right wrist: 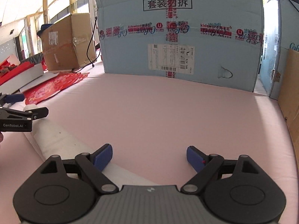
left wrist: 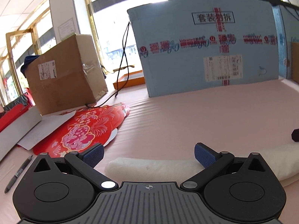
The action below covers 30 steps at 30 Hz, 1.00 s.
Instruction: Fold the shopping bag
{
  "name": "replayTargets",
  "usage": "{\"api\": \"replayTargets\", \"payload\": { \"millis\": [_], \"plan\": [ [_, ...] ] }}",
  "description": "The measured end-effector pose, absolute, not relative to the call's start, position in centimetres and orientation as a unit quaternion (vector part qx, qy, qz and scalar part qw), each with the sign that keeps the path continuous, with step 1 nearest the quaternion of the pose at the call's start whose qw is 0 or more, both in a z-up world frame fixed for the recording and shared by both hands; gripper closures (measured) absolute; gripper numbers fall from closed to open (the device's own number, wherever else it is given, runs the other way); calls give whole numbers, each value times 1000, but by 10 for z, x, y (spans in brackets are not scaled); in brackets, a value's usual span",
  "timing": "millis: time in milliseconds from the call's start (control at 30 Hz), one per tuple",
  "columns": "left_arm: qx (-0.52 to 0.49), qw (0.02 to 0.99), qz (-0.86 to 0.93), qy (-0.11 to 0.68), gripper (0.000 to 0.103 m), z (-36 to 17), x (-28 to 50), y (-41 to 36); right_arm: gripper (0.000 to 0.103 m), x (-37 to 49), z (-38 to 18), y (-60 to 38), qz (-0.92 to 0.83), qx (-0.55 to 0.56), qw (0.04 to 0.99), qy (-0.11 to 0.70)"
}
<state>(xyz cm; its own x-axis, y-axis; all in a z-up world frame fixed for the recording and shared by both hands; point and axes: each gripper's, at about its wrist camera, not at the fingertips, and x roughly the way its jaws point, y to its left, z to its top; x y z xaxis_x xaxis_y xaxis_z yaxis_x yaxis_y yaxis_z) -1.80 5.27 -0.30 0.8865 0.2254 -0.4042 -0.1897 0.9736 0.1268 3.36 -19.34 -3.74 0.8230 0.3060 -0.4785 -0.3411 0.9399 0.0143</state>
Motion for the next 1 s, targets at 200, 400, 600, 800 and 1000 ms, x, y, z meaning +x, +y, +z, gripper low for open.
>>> {"api": "replayTargets", "payload": {
  "millis": [200,400,600,800,1000],
  "plan": [
    [-24,979,98,175,0,0,-30,66,18,6,-16,-194,186,-40,965,182],
    [-74,980,83,167,0,0,-32,81,18,-14,-15,-174,245,-134,938,207],
    [-110,976,74,172,0,-2,-32,92,18,-21,-18,-151,301,-197,904,234],
    [-127,973,57,183,0,-5,-28,97,40,-4,-28,-126,292,-256,882,268],
    [-138,971,48,189,0,-7,-27,99,65,15,-22,-132,294,-196,886,299]
  ]
}}
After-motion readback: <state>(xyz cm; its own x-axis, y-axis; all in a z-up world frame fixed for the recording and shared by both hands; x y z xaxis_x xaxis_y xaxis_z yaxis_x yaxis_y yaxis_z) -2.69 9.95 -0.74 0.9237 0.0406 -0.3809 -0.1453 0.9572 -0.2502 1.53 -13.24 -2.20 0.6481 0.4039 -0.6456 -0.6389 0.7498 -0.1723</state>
